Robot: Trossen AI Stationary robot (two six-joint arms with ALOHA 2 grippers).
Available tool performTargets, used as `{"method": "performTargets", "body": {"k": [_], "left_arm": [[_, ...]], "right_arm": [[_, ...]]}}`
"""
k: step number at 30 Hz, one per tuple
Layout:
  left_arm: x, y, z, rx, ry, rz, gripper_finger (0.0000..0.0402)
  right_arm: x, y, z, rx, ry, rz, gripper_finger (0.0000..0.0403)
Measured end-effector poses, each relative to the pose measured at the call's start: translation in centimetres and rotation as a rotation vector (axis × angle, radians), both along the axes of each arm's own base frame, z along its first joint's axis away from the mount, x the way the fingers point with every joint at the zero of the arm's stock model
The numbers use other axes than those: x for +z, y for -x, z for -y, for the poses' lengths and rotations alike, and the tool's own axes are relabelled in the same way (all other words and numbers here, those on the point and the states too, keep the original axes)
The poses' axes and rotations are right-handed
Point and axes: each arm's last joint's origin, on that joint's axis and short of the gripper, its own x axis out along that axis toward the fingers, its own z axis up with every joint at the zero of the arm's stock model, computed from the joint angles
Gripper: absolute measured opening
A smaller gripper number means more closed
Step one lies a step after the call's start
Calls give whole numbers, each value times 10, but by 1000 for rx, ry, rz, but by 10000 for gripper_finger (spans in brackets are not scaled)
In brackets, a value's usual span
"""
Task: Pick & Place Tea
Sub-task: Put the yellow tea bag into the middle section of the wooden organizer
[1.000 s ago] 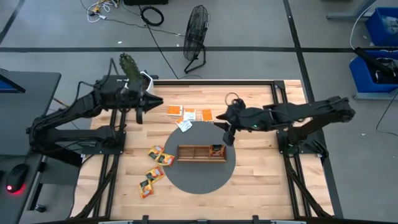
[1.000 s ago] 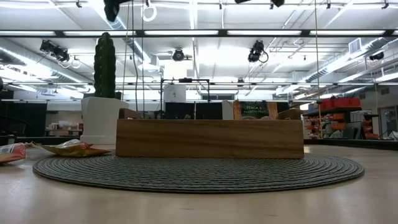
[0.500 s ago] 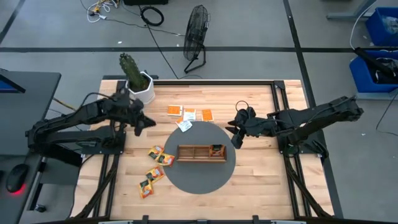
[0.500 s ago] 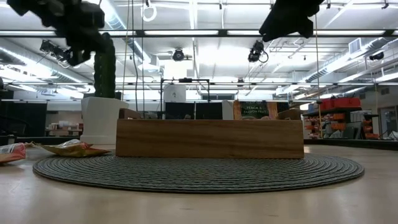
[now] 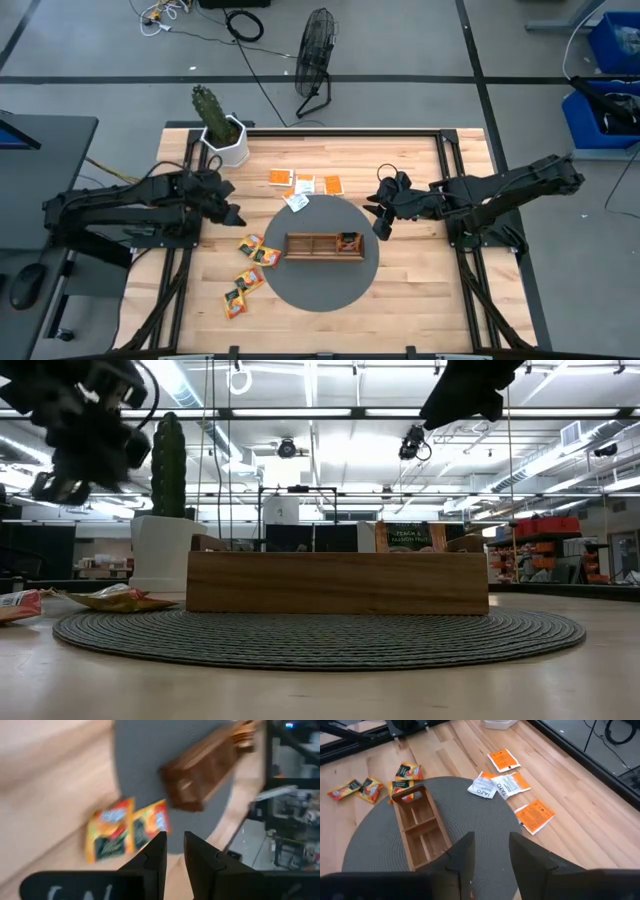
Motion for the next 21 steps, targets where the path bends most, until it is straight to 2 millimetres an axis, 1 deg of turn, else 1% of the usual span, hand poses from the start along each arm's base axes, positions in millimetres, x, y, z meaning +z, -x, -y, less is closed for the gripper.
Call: {"method": "performTargets", "body": {"k": [4, 7, 13, 15, 17, 21], "left_arm": [[-18, 6, 6, 23, 84, -113, 69], [-29, 8, 10, 28, 151, -164, 69], [-43, 11, 18, 25, 242, -231, 75], [-48, 12, 19, 44, 258, -244, 89], [-54, 11, 20, 63, 282, -237, 111], [-68, 12, 21, 93, 328, -248, 173]], "right_arm": [[0, 0, 0, 8, 11, -4, 126], [0, 0, 0, 9, 12, -5, 126], [0, 0, 0, 16, 23, -9, 126], [0, 0, 0, 21, 29, -12, 126], [0, 0, 0, 22, 33, -13, 126], [0, 0, 3, 15, 36, -15, 126]]}}
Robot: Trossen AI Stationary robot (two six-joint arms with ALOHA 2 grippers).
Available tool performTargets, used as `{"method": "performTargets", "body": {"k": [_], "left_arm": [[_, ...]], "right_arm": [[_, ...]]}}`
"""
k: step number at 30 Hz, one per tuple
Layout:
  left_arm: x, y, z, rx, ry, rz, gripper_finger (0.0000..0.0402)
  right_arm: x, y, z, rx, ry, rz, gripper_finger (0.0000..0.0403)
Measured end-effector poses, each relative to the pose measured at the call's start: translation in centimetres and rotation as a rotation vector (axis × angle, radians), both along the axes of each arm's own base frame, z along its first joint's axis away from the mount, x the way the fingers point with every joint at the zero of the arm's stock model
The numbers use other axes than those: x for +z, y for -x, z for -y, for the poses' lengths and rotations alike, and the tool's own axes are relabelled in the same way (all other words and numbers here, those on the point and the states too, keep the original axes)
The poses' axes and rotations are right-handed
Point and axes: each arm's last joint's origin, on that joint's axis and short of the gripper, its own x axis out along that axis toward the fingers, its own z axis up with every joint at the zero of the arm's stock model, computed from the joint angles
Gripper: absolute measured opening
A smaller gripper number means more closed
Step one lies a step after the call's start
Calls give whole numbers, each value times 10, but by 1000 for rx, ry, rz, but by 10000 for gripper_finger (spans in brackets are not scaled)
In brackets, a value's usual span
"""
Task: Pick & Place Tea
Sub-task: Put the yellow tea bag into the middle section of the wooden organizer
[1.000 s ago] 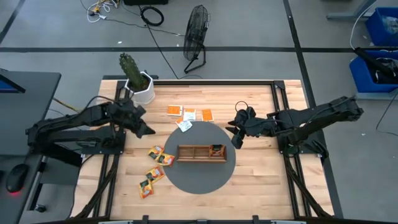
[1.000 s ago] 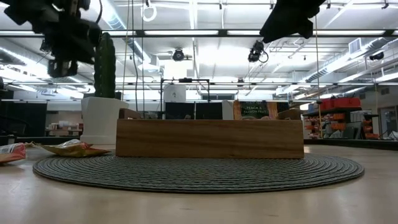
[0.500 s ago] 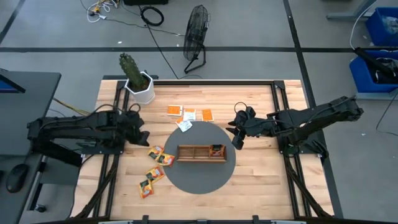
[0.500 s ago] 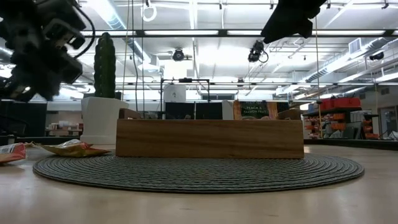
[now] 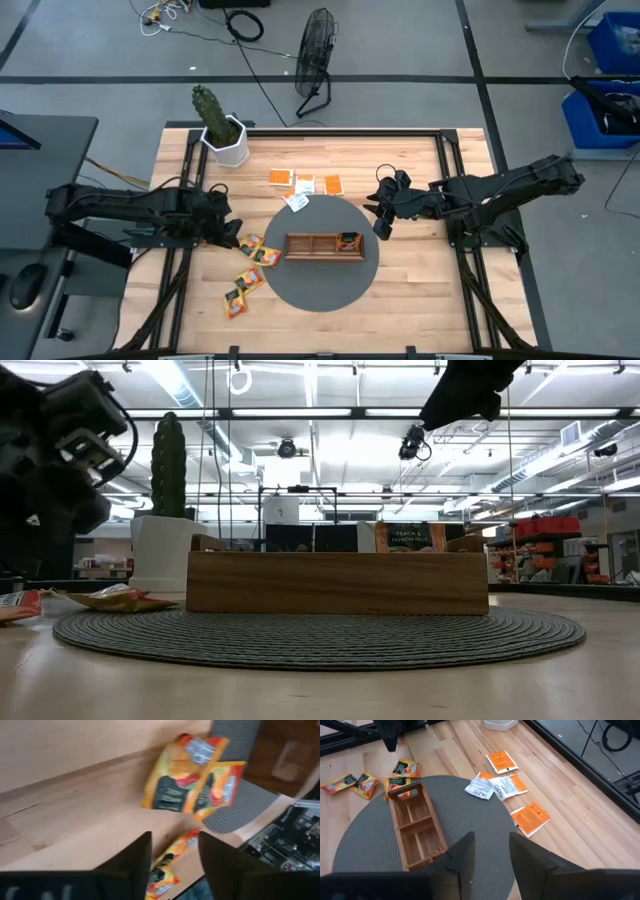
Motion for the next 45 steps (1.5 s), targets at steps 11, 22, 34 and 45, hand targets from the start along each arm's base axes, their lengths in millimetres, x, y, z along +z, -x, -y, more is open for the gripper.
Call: {"method": "performTargets", "body": {"k": [11, 22, 34, 45], "left_arm": [[-20, 4, 0, 62, 16, -30, 279], [-24, 1, -2, 135, 6, 12, 246], [-22, -2, -3, 204, 44, 20, 188], [-23, -1, 6, 262, 99, -30, 169]], "right_arm": [[0, 0, 2, 7, 18, -8, 126], [0, -1, 6, -10, 19, -8, 126], [1, -2, 11, -34, 16, 2, 126], [2, -3, 12, -49, -3, 23, 126]]}}
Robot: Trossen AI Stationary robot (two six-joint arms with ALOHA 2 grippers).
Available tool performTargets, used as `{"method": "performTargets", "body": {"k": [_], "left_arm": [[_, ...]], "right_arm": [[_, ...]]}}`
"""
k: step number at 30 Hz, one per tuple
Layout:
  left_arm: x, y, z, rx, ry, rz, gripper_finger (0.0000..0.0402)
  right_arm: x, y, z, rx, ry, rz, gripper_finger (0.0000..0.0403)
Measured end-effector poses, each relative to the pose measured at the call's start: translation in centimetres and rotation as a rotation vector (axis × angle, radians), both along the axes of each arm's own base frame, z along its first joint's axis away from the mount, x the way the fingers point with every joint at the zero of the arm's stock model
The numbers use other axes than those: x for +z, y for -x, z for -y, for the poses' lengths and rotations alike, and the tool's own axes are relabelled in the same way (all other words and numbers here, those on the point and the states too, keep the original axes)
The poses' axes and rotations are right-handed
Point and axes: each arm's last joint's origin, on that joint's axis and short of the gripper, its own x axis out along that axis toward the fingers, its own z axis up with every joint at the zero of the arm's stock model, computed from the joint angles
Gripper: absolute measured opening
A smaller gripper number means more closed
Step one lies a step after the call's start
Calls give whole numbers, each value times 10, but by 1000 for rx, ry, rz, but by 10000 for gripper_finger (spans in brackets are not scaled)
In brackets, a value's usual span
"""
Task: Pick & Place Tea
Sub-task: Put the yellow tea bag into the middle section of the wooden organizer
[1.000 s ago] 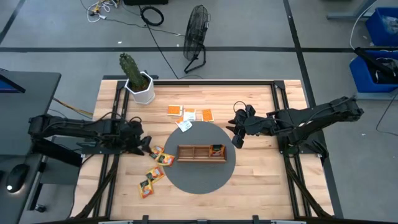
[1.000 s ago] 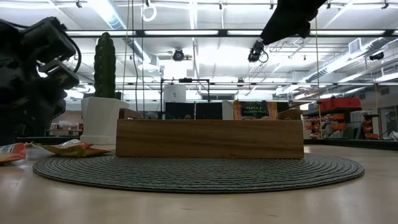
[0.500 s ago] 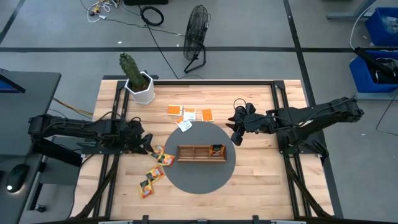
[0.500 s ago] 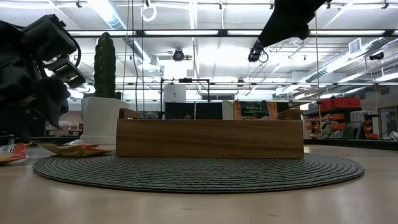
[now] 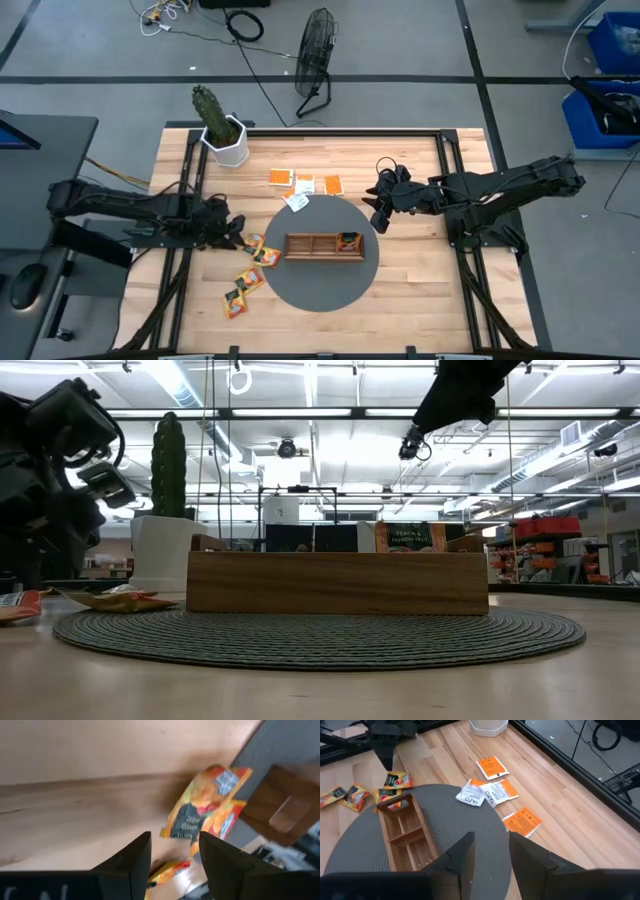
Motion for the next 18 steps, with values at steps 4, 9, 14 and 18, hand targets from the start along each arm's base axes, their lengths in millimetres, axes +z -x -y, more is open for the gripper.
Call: {"method": "performTargets", "body": {"k": [4, 9, 14, 18], "left_arm": [[-1, 0, 2, 84, -32, -22, 169], [-2, -3, 9, 78, -7, -29, 169], [-5, -12, 16, 74, 14, -29, 169], [-10, -15, 18, 86, 11, -67, 157]], "right_arm": [[0, 0, 0, 0, 0, 0, 126], [0, 0, 0, 5, 6, -5, 126], [0, 0, 1, 18, 29, -17, 126], [-1, 0, 2, 16, 31, -22, 126]]}}
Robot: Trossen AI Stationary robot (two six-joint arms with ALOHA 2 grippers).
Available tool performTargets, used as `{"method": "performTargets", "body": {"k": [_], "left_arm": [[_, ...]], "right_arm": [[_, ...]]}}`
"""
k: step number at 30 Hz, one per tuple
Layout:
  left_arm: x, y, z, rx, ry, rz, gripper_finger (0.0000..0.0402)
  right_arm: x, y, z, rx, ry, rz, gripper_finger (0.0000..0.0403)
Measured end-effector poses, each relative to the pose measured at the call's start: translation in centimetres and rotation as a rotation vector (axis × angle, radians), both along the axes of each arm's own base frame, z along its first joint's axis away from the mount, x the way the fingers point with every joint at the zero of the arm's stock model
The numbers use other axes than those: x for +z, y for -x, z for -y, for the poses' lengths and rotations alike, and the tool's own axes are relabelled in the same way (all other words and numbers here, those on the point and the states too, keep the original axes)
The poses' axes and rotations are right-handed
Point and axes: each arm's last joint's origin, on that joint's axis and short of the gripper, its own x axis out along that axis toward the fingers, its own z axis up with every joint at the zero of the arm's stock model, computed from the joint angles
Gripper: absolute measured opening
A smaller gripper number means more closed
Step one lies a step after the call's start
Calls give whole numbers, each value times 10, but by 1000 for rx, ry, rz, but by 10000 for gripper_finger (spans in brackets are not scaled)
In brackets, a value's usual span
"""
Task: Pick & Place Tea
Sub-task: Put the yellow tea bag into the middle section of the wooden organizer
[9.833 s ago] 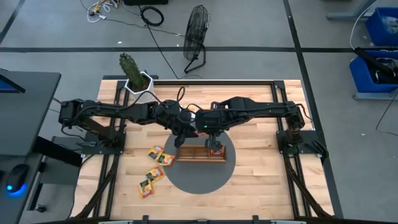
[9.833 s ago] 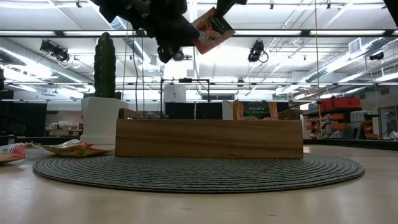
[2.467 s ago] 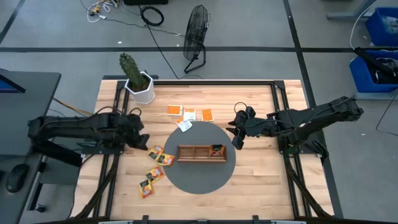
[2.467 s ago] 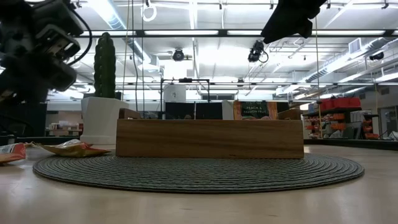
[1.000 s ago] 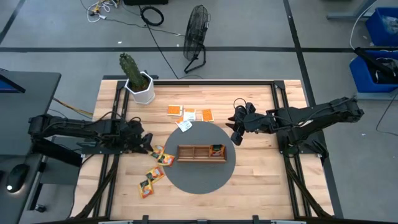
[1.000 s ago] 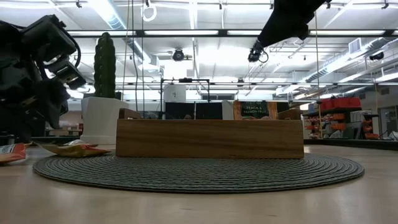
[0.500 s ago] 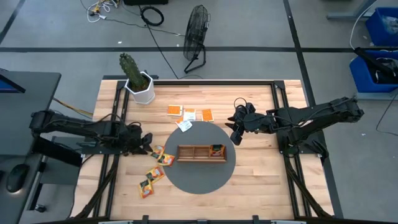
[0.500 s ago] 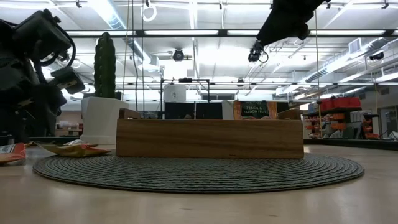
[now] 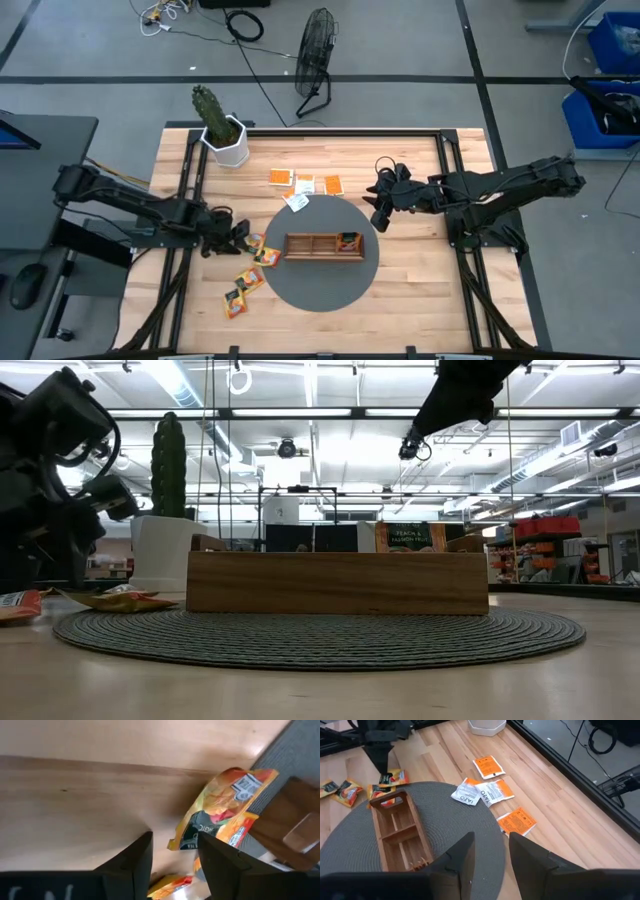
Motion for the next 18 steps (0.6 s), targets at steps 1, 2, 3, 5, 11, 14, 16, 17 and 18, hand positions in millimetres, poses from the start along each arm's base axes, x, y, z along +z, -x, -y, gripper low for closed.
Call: {"method": "performTargets", "body": {"k": [1, 2, 3, 5, 11, 14, 16, 17, 18], "left_arm": [[0, -2, 0, 15, 0, 1, 151], [0, -3, 0, 32, -5, 10, 145], [0, -5, 0, 46, -19, 22, 138], [-1, -8, -1, 77, -58, 49, 124], [-3, -11, -1, 68, -115, 64, 61], [-4, -12, -2, 54, -150, 71, 13], [-3, -13, -2, 56, -180, 86, 6], [-2, -14, -2, 49, -193, 102, 4], [-1, -15, -2, 43, -204, 124, 4]], "right_arm": [[0, 0, 0, 0, 0, 0, 126], [0, 0, 0, 0, 0, 0, 126], [0, 0, 0, 0, 0, 0, 126], [0, 0, 0, 0, 0, 0, 126], [0, 0, 0, 2, -1, -1, 126], [0, 0, 0, 2, -1, -1, 126], [0, 0, 0, 1, -1, 0, 126], [0, 0, 0, -2, -4, 1, 126], [0, 0, 0, -6, -10, 4, 126]]}}
